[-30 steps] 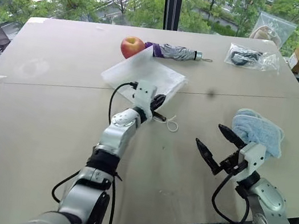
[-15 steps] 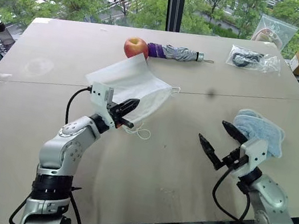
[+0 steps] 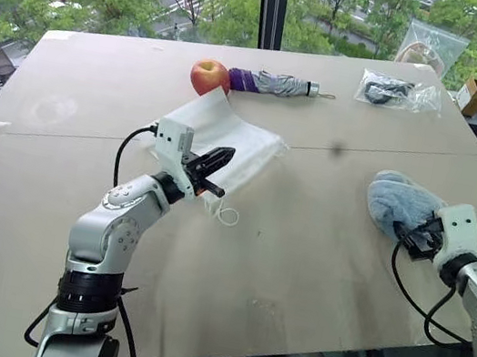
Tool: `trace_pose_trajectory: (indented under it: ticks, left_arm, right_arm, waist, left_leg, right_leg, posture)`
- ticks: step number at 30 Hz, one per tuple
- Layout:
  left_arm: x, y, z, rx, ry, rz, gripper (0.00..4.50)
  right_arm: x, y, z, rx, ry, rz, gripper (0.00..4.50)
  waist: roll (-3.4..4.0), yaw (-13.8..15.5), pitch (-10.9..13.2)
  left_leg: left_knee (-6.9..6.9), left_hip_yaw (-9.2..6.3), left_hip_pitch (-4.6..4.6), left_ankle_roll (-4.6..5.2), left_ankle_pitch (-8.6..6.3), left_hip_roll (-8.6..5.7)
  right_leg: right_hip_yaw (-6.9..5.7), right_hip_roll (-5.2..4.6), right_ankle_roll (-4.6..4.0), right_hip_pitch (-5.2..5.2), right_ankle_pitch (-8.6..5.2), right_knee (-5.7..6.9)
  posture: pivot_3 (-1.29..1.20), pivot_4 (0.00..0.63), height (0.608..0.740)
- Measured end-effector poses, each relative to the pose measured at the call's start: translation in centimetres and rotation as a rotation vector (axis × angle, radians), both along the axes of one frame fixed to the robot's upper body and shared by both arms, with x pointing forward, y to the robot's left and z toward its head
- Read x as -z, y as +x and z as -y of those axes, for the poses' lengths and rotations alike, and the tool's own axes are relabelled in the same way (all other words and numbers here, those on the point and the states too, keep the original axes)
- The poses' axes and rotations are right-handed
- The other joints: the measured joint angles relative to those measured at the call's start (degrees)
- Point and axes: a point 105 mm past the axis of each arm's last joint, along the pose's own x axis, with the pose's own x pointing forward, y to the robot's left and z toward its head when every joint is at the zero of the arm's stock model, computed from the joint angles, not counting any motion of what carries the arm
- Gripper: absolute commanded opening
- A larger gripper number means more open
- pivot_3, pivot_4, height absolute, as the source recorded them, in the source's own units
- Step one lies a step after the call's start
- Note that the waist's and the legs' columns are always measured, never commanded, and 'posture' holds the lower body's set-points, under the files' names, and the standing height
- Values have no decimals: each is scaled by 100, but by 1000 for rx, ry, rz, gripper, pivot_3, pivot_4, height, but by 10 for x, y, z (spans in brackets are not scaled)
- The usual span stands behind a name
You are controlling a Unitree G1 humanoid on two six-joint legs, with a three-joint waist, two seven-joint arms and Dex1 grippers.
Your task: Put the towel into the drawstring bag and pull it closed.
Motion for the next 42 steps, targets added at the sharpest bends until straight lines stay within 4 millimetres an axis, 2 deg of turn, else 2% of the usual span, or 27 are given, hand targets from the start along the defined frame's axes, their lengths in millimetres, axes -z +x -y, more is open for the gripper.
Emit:
trace_pose_trajectory:
  ticks: [2, 5, 8, 13, 17, 20, 23, 25, 28, 32, 37, 42]
  left_arm:
    - [0, 0, -1, -5, 0, 1, 110]
    - [0, 0, -4, -12, 2, 0, 110]
    - [1, 0, -4, -15, 1, 0, 110]
    - [2, -1, -7, -23, 2, -1, 110]
    - [2, -2, -11, -37, 23, 6, 110]
    - [10, -12, -9, 11, 118, 17, 961]
    - [26, -20, -2, 96, 293, 28, 2420]
    - [30, -21, 6, 130, 340, 54, 3374]
    - [32, -17, 18, 176, 379, 86, 3374]
    - [34, -5, 26, 162, 441, 118, 3374]
    - [48, 7, 32, 131, 553, 150, 3374]
    - [54, 14, 33, 78, 670, 228, 3374]
  right_arm:
    - [1, 3, -1, 3, 79, -13, 4500]
    - [3, 7, -14, -33, 251, -38, 4500]
    - [0, 11, -20, -95, 290, -55, 4500]
    - [0, 12, -19, -212, 177, -88, 4500]
    - [-13, 7, -9, -319, 11, -88, 4500]
    - [-24, 4, -4, -355, -34, -83, 4500]
    - [-37, 2, -8, -388, -62, -70, 4500]
    - [-48, 4, -17, -415, -56, -47, 4500]
    - [-67, 2, -35, -478, -31, -8, 4500]
    - [-74, -1, -51, -516, 0, 20, 4500]
    - [-81, -5, -74, -556, 36, 60, 4500]
    - [-82, -8, -81, -549, 56, 75, 4500]
  waist:
    - [0, 5, 0]
    - [0, -3, 0]
    - [-3, -28, 1]
    - [-2, -32, 2]
    - [0, -12, 7]
    - [0, -13, 7]
    - [2, 3, 11]
    - [1, 11, 14]
    - [-2, 22, 16]
    - [-3, 31, 17]
    - [-2, 14, 17]
    - [-2, 30, 17]
  left_leg:
    - [0, 1, -1, 0, 0, 0]
    - [0, 2, -1, 0, 0, 0]
    - [-1, 5, 1, 0, 0, 1]
    - [-1, 7, 4, 0, 0, 2]
    - [-1, 7, 1, 0, 0, 2]
    - [-5, 9, 2, 0, 0, 2]
    - [-7, 8, 0, 0, 0, 2]
    - [-5, 11, -1, 0, 0, 2]
    - [-4, 10, -2, 0, 0, 1]
    - [-5, 6, -6, 0, 0, 1]
    - [-7, 4, -16, 1, -1, 1]
    - [-6, -10, -34, 1, -1, 1]
  right_leg:
    - [0, -1, 0, 0, 1, -1]
    - [2, 0, 12, 0, 8, -1]
    - [4, 0, 12, 0, 8, -1]
    - [5, 2, 13, 0, 7, 1]
    - [4, 1, 17, -1, 5, 0]
    - [6, 1, 13, -1, 7, -3]
    - [5, 1, 2, -3, -2, -6]
    - [6, -1, 12, -3, -8, -7]
    - [5, -2, 15, -3, -10, -8]
    - [2, -2, 12, -4, -5, -11]
    - [0, -2, 21, -7, 13, -23]
    - [-15, -6, 22, -12, 15, -35]
  posture:
    - [0, 150, 740]
    - [0, 150, 740]
    - [0, 150, 740]
    - [0, 150, 740]
    - [0, 150, 740]
    - [0, 150, 740]
    - [0, 150, 740]
    - [0, 150, 740]
    - [0, 150, 740]
    - [0, 150, 740]
    - [0, 150, 740]
    - [0, 150, 740]
